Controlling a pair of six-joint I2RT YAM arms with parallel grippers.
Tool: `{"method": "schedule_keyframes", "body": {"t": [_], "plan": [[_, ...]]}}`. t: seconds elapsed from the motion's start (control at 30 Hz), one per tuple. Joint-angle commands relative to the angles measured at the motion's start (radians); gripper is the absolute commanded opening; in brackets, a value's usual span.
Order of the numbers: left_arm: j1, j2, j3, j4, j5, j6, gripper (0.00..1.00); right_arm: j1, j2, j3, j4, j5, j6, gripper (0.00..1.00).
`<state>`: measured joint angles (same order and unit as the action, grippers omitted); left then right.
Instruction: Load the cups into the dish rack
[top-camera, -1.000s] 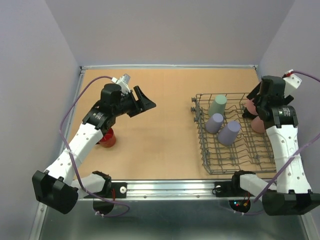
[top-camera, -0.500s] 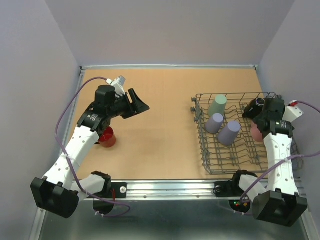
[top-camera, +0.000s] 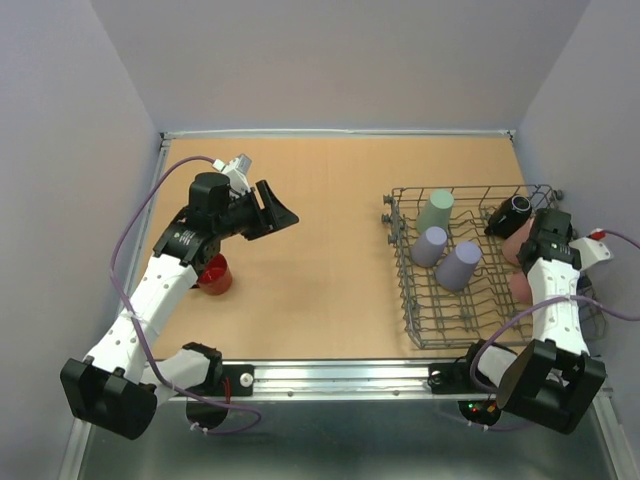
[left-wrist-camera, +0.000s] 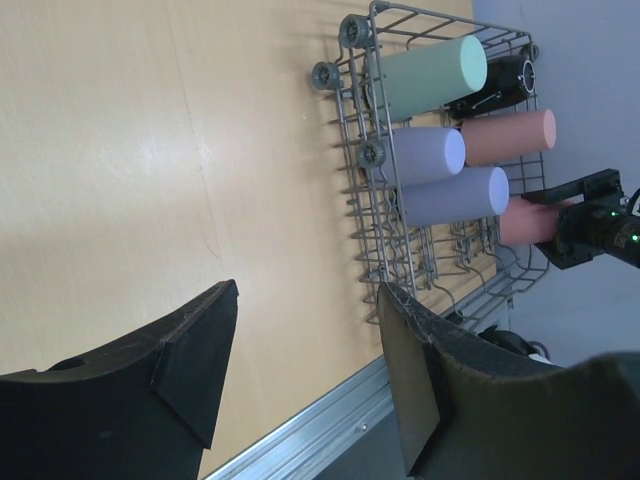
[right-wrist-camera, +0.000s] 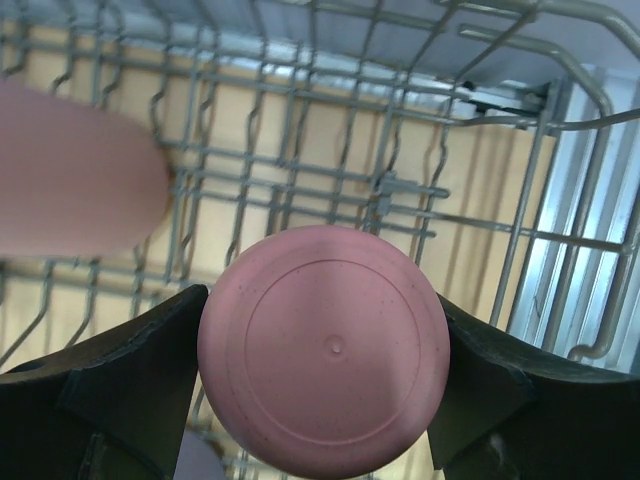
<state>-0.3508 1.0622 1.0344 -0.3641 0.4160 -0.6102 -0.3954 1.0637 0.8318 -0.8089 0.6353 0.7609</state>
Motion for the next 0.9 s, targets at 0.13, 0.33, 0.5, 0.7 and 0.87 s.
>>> {"method": "schedule_keyframes", "body": {"t": [0.13, 0.33, 0.5, 0.7, 0.87], "plan": [[-0.004, -0.010, 0.012, 0.016, 0.021, 0.017, 0.67, -0.053, -0.011, -0.120, 0.151, 0.170, 0.150, 0.00], [-0.004, -0.018, 0.010, 0.016, 0.015, 0.018, 0.66, -0.057, 0.036, -0.140, 0.220, 0.245, 0.173, 0.00], [-0.002, -0.027, 0.000, 0.008, 0.007, 0.023, 0.66, -0.080, 0.090, -0.135, 0.272, 0.253, 0.181, 0.00], [-0.001, -0.027, -0.017, 0.017, 0.004, 0.024, 0.66, -0.089, 0.186, -0.126, 0.310, 0.257, 0.183, 0.01], [0.003, -0.015, -0.030, 0.030, 0.009, 0.023, 0.65, -0.091, 0.214, -0.117, 0.344, 0.218, 0.183, 0.00]]}}
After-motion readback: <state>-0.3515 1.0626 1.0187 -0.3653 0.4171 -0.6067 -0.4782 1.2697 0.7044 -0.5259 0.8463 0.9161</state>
